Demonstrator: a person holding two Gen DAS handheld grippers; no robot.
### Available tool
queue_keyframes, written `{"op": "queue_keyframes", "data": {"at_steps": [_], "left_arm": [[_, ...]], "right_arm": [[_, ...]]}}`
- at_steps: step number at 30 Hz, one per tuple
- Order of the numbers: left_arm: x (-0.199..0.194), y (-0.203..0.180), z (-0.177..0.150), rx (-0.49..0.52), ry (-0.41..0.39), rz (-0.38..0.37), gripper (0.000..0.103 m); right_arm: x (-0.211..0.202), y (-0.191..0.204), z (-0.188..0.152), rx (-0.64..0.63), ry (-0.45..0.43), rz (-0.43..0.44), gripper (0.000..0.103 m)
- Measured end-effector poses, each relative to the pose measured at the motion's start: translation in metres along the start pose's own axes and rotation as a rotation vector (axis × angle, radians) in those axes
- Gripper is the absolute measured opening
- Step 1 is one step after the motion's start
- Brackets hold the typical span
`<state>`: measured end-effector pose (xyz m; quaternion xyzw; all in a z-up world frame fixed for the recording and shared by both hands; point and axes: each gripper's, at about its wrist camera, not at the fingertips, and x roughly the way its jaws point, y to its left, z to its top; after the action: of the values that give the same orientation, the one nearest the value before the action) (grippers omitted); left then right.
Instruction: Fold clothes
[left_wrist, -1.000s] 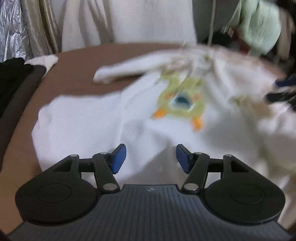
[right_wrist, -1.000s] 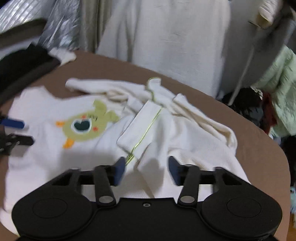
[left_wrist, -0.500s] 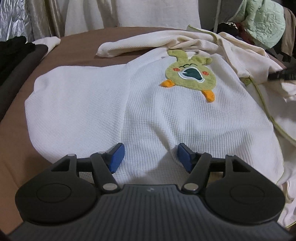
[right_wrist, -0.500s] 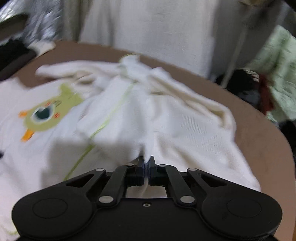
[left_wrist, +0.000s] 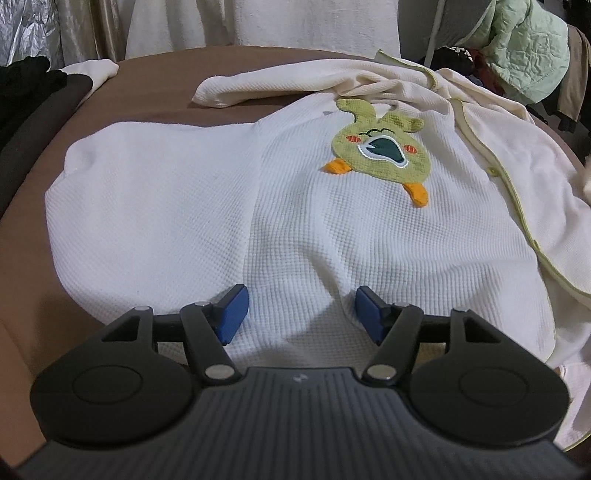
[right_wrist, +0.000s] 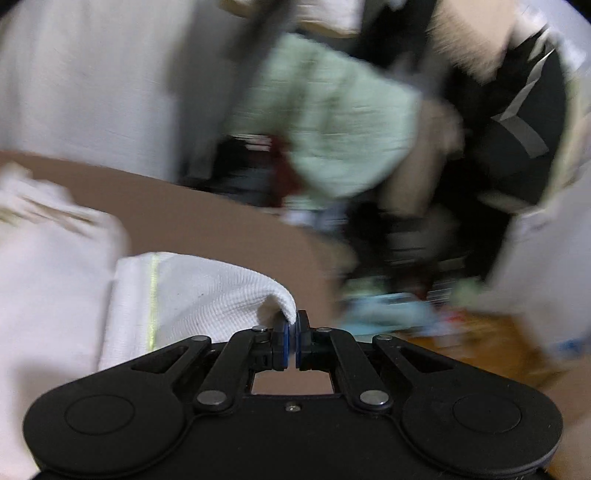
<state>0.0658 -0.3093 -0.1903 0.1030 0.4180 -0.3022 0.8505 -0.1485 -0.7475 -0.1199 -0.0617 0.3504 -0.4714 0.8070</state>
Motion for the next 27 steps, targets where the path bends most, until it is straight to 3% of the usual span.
{"op": "queue_keyframes", "data": {"at_steps": [1,3,6,8,10,12,16,20,23,24,25,27], "left_arm": [[0.000,0.000,0.000,0.001,0.000,0.001,0.064],[0.000,-0.001,0.000,0.006,0.001,0.004,0.064],[0.000,-0.001,0.001,0.004,0.006,0.009,0.064],[0.000,-0.002,0.002,0.000,0.009,0.011,0.064],[-0.002,-0.002,0.002,-0.007,0.015,0.012,0.064],[-0.008,0.001,0.003,-0.024,0.017,0.012,0.064],[-0.024,0.020,0.003,-0.090,-0.002,0.081,0.066],[-0.032,0.053,0.001,-0.173,-0.007,0.120,0.066],[-0.033,0.071,-0.001,-0.236,0.003,0.108,0.066],[-0.033,0.071,-0.001,-0.231,0.005,0.110,0.066],[-0.034,0.071,-0.001,-0.227,0.007,0.112,0.066],[-0.035,0.071,-0.002,-0.218,0.011,0.117,0.066]], "right_arm": [[0.003,-0.011,-0.003,-0.012,0.002,-0.060,0.003],[0.013,-0.037,-0.010,0.028,0.033,-0.083,0.003],[0.030,-0.066,-0.025,0.128,0.079,-0.027,0.004],[0.041,-0.076,-0.034,0.186,0.141,0.059,0.014],[0.041,-0.081,-0.042,0.289,0.197,0.152,0.054],[0.035,-0.083,-0.050,0.399,0.239,0.255,0.067],[0.014,-0.073,-0.070,0.606,0.353,0.515,0.068],[0.011,-0.050,-0.096,0.731,0.394,0.717,0.069],[0.030,-0.015,-0.092,0.680,0.467,0.816,0.075],[0.039,-0.001,-0.089,0.649,0.495,0.851,0.087],[0.048,0.012,-0.087,0.623,0.522,0.879,0.092],[0.068,0.028,-0.086,0.639,0.577,0.846,0.087]]}}
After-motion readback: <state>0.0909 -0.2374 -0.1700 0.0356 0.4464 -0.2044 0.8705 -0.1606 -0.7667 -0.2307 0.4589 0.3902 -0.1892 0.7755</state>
